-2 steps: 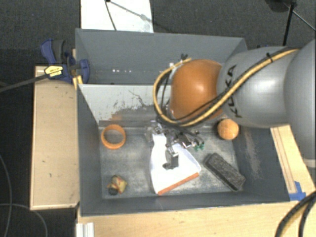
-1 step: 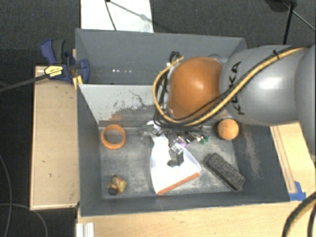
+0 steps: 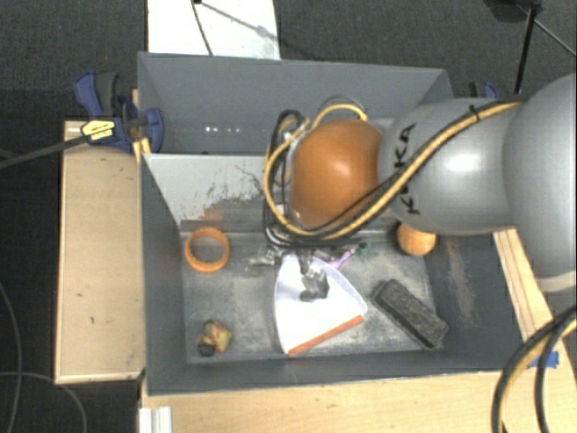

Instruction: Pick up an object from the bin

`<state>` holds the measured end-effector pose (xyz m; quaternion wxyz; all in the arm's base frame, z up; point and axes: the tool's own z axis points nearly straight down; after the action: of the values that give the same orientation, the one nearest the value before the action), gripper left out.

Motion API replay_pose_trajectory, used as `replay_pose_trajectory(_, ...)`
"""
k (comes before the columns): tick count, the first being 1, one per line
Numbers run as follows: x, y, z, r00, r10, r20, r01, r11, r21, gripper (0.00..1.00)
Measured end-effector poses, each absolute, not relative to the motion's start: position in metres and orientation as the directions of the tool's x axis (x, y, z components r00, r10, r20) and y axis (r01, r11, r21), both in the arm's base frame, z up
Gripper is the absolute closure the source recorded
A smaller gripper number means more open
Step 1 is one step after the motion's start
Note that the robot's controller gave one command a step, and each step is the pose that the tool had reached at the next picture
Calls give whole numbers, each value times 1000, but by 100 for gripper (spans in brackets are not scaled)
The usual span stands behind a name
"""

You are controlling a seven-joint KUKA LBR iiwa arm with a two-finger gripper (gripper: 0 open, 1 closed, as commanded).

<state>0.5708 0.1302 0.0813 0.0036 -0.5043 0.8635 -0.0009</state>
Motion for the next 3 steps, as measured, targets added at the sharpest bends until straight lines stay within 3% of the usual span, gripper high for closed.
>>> replay_pose_trajectory(1, 585, 124, 71, -397, -918, -3, -918, 397, 0, 100)
replay_pose_trajectory(3, 583, 124, 75, -399, -917, -1, -917, 399, 4, 100)
